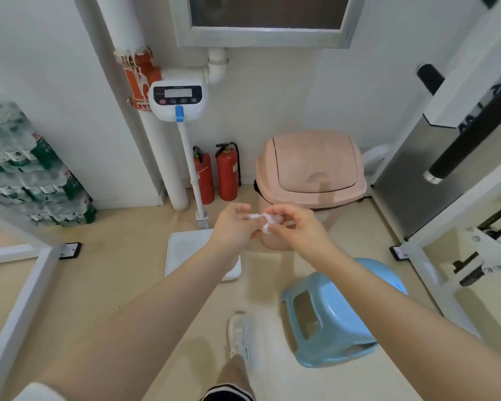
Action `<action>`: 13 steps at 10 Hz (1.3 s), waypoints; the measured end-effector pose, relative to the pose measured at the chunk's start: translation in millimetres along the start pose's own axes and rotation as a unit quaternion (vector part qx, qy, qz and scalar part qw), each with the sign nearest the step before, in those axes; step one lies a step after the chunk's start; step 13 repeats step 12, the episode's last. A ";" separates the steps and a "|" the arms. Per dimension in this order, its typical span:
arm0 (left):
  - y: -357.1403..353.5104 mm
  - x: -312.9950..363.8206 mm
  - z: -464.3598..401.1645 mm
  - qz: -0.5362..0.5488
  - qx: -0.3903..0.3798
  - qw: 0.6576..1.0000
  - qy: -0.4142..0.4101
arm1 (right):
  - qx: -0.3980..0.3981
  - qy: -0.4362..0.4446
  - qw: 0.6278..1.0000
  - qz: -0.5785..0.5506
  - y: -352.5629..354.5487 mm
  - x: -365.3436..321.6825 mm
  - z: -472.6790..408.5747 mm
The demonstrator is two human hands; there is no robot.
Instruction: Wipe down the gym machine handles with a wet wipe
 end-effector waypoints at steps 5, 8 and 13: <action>-92.1 48.9 -359.4 -0.104 -0.041 0.993 0.049 | 0.132 -0.120 0.971 0.161 122.1 191.5 -328.4; -76.5 -51.4 -497.8 -0.097 0.049 0.988 0.110 | -0.042 -0.135 0.920 0.366 85.0 368.0 -407.9; -46.1 -50.6 -469.7 -0.118 0.069 0.988 0.068 | -0.186 -0.150 0.844 0.480 64.1 378.8 -386.9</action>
Point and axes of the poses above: each hand's wrist, its own z-axis away from the middle knuckle, its own y-axis out of the back of the hand, x = y × z, the point moved 10 cm from there along -z, towards the middle knuckle, and after that the axes turned 1 degree about y, right-handed, at the moved point
